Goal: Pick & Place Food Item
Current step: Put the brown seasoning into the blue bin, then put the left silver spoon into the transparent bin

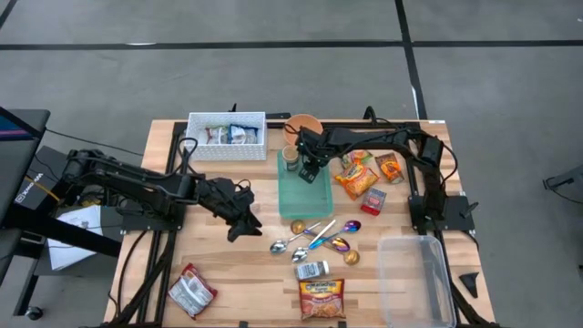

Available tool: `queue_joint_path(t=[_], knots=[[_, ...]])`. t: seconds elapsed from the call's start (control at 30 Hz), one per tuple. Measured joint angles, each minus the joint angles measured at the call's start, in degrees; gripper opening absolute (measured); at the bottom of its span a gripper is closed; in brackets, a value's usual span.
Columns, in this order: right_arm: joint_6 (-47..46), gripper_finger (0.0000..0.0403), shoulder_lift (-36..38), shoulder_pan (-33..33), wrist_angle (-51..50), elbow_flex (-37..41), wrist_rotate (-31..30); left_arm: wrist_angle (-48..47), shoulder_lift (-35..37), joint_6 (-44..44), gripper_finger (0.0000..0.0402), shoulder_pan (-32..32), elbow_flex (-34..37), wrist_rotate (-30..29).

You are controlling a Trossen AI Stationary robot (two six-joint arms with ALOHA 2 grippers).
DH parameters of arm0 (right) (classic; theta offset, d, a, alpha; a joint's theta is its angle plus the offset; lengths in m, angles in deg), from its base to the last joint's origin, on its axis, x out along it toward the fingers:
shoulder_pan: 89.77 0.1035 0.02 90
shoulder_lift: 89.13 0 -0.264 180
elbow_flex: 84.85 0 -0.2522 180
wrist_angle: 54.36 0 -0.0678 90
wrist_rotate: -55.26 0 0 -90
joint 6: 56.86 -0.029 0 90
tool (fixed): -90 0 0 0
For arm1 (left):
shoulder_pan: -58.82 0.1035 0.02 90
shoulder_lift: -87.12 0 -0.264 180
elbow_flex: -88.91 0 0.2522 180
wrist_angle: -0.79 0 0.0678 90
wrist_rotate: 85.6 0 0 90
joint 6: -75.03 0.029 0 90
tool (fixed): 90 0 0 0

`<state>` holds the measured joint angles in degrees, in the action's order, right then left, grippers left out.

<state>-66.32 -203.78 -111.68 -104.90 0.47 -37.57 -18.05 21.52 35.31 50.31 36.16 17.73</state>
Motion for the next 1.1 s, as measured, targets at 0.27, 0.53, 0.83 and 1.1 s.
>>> queue_joint_path(t=[0.27, 0.53, 0.83, 1.1], knots=[[-0.24, 0.0173, 0.00, 0.00, 1.34, 0.00, -1.79, 0.00, 0.00, -0.23, 0.0182, -0.66, 0.00, 0.00], [-3.28, 0.0278, 0.00, 0.01, 1.32, 0.00, -5.31, 0.00, 0.00, -0.23, 0.0182, -0.66, 0.00, -0.02], [-5.37, 0.0301, 2.26, 1.36, -0.09, 0.11, -4.76, -0.02, 0.00, -0.21, 0.0182, -0.66, 0.00, -0.02], [-7.62, 0.0300, 9.77, 2.55, -4.06, 0.00, -8.39, 0.11, 0.00, 0.29, 0.0182, -0.66, 0.02, -0.35]])
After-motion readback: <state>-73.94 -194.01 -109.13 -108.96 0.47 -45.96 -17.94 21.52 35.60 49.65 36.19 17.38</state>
